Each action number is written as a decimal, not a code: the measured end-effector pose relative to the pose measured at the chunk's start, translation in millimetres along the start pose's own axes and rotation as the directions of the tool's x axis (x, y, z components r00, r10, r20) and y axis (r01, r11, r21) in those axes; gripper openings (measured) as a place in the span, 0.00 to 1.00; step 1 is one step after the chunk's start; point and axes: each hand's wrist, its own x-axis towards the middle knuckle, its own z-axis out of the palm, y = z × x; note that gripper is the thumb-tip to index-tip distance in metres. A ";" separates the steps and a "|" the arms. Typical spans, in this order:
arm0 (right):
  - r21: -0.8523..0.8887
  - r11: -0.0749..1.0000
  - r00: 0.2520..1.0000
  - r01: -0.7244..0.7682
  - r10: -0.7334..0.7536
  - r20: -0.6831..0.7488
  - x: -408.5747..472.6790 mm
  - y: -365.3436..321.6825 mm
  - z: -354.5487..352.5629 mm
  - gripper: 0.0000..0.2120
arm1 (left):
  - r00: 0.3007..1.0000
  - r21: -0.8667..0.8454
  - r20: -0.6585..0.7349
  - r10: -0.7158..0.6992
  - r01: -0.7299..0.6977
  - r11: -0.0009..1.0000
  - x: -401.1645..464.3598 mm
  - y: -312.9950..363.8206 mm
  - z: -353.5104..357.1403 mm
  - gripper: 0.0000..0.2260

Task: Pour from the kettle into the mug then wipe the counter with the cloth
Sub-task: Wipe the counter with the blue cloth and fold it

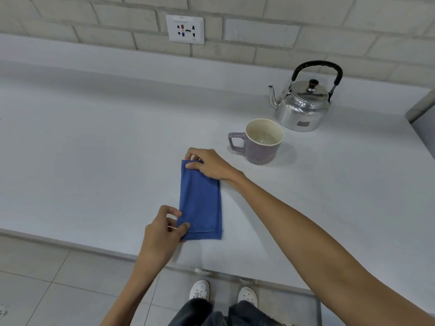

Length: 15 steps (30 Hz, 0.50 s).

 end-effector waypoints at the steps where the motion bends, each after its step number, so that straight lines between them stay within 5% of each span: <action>1: -0.011 1.000 1.000 -0.007 0.007 -0.003 2.6 -0.8 1.8 0.05 | 1.000 0.019 -0.011 0.001 -0.001 1.000 2.6 -1.3 -2.6 0.08; 5: -0.160 0.987 0.994 -0.016 -0.002 -0.112 5.2 -2.2 10.0 0.09 | 0.994 0.227 -0.069 0.079 -0.061 0.972 5.4 -2.7 -3.3 0.10; 7: -0.325 0.946 0.964 -0.004 -0.083 -0.253 -1.3 -3.3 18.1 0.14 | 0.964 0.479 -0.147 0.220 -0.125 0.869 1.1 -3.6 4.0 0.18; 9: -0.378 0.925 0.931 0.038 -0.170 -0.322 -13.1 -5.1 29.5 0.18 | 0.926 0.548 -0.160 0.343 -0.205 0.811 -3.8 -1.5 14.7 0.25; 15: -0.461 0.887 0.999 0.014 -0.034 -0.035 -28.8 5.5 50.6 0.24 | 0.936 0.716 0.101 0.338 -0.304 0.629 1.0 -17.5 48.8 0.38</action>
